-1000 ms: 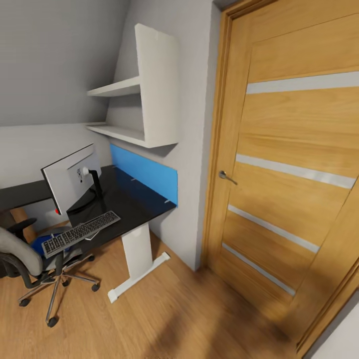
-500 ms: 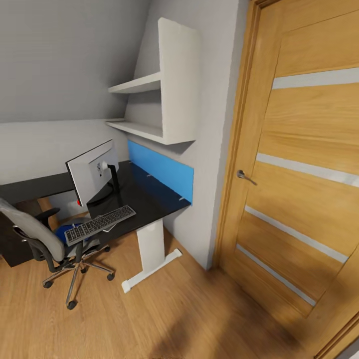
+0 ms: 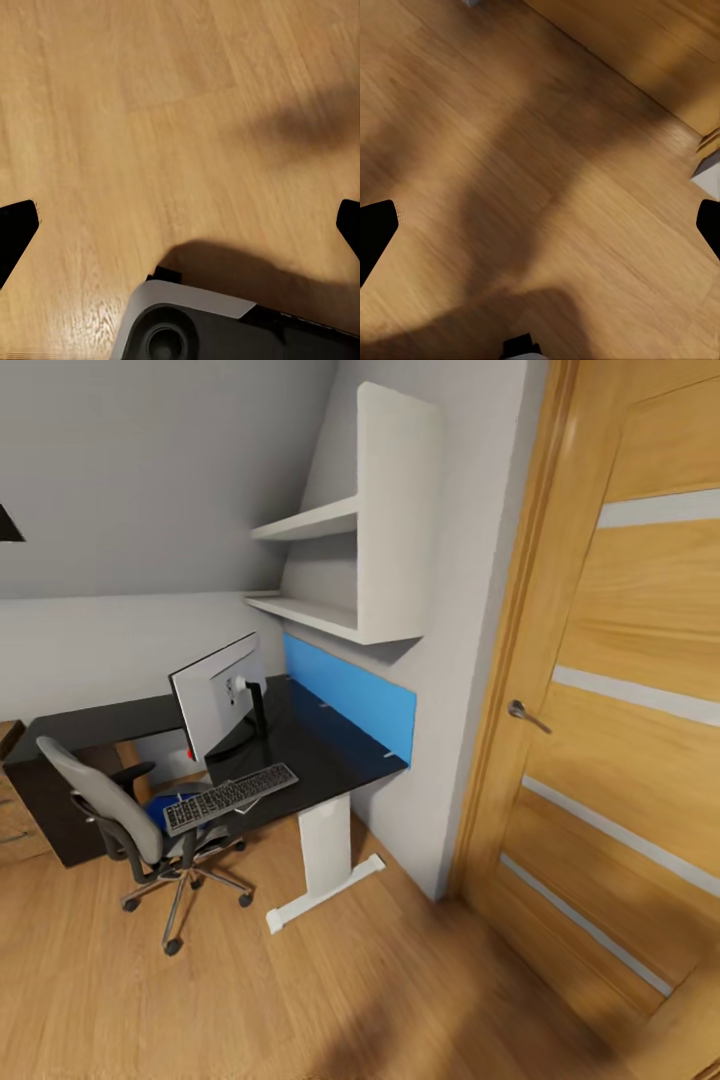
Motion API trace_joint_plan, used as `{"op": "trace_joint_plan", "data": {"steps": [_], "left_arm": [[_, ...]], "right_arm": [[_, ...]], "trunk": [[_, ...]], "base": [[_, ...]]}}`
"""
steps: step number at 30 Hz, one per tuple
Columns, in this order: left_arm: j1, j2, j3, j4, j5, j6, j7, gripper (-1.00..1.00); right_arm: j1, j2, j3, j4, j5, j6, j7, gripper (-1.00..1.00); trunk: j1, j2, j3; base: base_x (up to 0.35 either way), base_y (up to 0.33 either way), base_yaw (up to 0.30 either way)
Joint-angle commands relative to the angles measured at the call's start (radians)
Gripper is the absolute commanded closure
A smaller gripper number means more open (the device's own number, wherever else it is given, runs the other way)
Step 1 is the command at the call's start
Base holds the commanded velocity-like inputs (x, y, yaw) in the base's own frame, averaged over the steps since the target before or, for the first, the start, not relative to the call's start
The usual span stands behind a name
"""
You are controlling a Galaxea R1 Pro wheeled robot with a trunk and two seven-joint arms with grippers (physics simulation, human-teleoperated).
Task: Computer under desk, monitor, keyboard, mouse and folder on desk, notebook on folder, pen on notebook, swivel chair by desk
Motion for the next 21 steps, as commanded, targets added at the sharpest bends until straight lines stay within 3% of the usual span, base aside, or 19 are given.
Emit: {"op": "trace_joint_plan", "data": {"steps": [1,21], "left_arm": [[0.000,0.000,0.007,-0.001,-0.001,-0.001,-0.004,-1.00],[0.000,0.010,0.008,-0.001,-0.001,-0.001,-0.004,-1.00]], "right_arm": [[-0.001,0.001,-0.002,0.000,-0.007,-0.004,0.004,-1.00],[0.000,0.002,-0.003,0.001,-0.009,-0.041,0.002,-1.00]], "trunk": [[0.000,-0.001,-0.002],[0.000,-0.001,0.010]], "base": [[0.000,0.000,0.250],[0.000,0.000,0.246]]}}
